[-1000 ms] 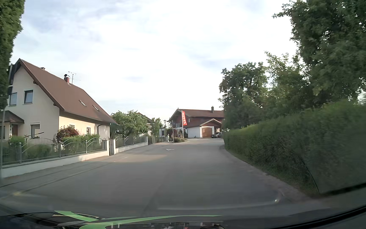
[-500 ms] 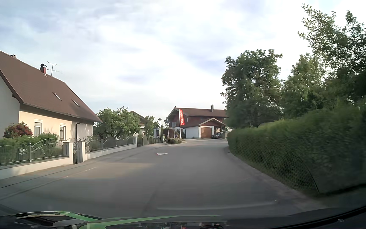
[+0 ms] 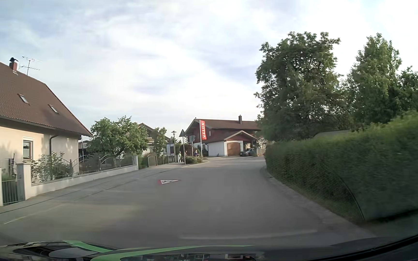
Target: Follow the waypoints while adhering to traffic rules and regulations
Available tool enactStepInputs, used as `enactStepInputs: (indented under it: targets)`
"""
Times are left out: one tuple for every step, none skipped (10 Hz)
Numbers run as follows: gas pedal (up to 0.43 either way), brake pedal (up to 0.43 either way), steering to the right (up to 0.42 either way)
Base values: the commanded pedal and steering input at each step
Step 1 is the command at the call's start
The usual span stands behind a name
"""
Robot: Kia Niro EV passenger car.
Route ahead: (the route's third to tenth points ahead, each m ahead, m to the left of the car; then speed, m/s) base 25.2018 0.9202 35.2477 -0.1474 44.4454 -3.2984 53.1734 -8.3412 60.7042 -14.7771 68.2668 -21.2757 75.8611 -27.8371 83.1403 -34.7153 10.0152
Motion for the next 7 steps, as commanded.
enactStepInputs:
  targets:
    - [0.067, 0.000, 0.007]
    - [0.067, 0.000, 0.007]
    - [0.067, 0.000, 0.007]
    - [0.067, 0.000, 0.008]
    - [0.059, 0.000, 0.011]
    - [0.059, 0.000, 0.015]
    - [0.059, 0.000, 0.021]
